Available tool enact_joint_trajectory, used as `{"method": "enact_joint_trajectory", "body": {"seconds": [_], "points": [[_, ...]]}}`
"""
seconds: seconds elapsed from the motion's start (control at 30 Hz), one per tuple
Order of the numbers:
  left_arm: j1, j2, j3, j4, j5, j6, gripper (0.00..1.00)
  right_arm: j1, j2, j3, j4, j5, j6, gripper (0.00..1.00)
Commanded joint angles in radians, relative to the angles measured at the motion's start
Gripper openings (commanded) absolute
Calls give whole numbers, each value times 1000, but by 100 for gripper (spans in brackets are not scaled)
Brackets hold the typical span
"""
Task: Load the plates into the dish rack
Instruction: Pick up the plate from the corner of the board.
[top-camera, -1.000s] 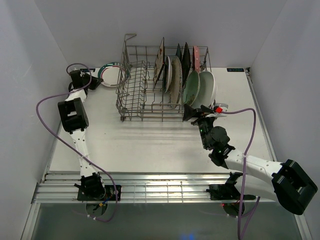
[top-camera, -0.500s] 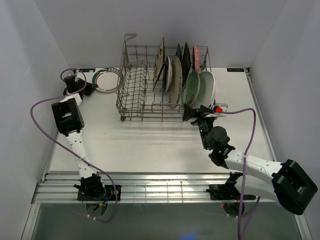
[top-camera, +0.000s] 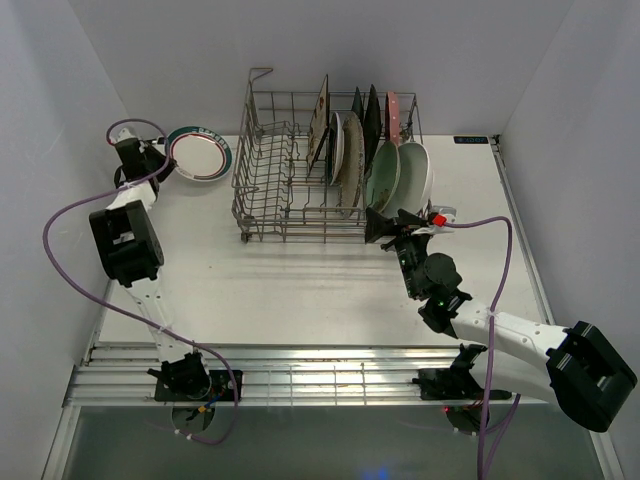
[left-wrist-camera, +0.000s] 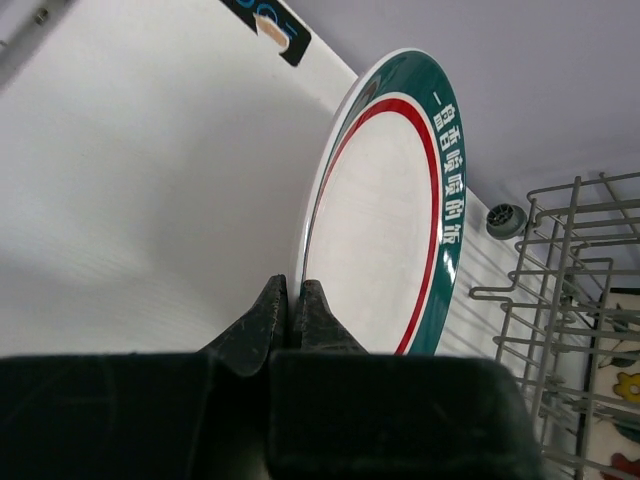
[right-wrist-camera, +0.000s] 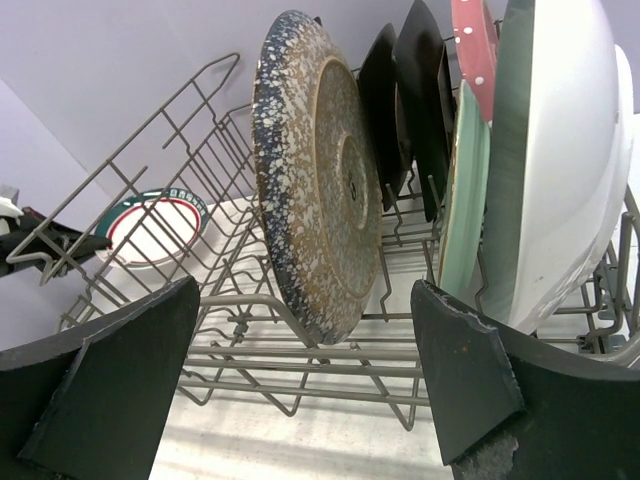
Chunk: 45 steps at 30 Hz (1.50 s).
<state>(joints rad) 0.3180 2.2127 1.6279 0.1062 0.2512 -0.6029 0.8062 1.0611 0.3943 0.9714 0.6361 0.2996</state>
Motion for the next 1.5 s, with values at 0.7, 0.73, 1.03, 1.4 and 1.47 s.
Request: {"method": "enact_joint_trajectory", "body": {"seconds": [0.7, 0.73, 1.03, 1.4, 1.47], "points": [[10, -674, -307, 184, -210, 367, 0, 1, -30, 48, -59, -93, 10, 88], [10, -717, -319, 191, -211, 376, 0, 2, -32, 52, -62, -101, 7, 88], [10, -982, -430, 194, -112, 379, 0, 1, -41, 94, -137, -180, -2, 90], [10, -1216, -485, 64, 130, 316, 0, 1, -84, 120, -194, -369, -30, 91], [9, -1225, -487, 30, 180, 275, 0, 2, -85, 133, -201, -444, -42, 92]]}}
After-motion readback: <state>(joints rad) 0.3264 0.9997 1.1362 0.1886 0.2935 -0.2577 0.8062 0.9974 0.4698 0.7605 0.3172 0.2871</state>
